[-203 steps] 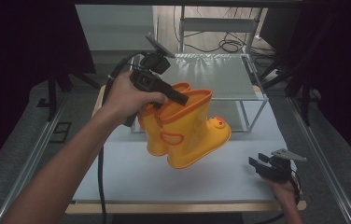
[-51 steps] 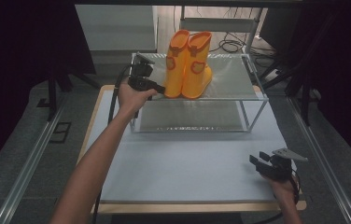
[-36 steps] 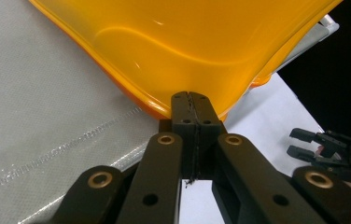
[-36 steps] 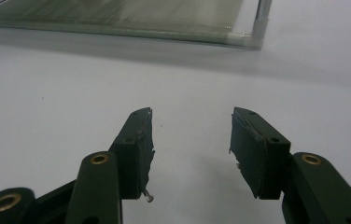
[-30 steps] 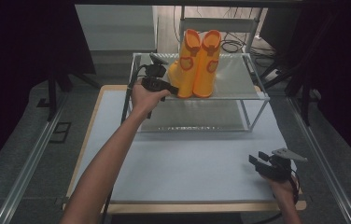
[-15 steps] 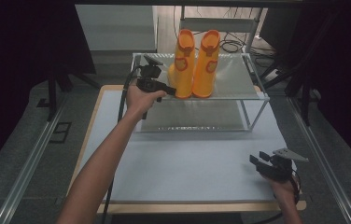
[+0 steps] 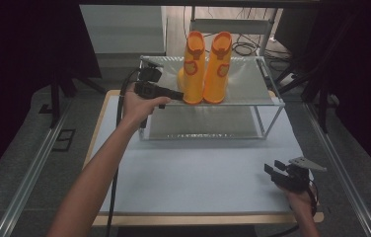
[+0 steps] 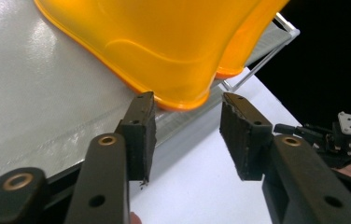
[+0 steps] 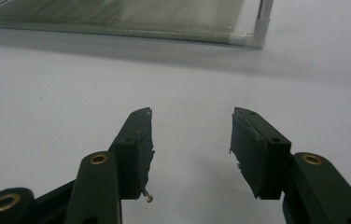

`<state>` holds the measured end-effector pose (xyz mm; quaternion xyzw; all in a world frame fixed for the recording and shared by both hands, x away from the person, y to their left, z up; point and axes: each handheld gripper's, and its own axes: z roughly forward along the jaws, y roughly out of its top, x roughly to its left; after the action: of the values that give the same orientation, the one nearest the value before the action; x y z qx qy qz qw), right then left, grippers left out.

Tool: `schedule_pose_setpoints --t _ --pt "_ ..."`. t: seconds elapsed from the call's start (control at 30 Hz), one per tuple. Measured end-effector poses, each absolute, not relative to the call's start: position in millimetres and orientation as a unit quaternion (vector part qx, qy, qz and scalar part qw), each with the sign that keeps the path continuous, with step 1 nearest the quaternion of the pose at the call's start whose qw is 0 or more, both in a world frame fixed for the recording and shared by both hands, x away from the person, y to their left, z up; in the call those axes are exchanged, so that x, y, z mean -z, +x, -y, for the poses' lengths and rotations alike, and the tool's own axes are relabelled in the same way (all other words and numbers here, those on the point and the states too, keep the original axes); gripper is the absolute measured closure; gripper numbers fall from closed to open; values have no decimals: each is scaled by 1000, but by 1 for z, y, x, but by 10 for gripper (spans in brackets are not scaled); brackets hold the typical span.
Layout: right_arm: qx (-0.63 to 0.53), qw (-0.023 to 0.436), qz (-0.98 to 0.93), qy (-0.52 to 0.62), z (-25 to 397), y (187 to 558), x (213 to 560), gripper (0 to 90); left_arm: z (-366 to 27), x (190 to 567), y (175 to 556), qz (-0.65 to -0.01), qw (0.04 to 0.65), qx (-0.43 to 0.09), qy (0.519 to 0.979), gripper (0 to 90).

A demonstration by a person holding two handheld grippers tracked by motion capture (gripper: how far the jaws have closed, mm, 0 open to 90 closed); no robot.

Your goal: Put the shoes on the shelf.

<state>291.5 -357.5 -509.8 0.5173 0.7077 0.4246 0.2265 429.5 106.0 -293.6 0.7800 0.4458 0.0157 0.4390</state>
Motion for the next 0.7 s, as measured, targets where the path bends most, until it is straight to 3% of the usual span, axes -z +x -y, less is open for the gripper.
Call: schedule_pose_setpoints --t 0.7 --pt "-422 224 -717 508 351 292 510 476 -149 307 366 -402 477 -26 781 502"
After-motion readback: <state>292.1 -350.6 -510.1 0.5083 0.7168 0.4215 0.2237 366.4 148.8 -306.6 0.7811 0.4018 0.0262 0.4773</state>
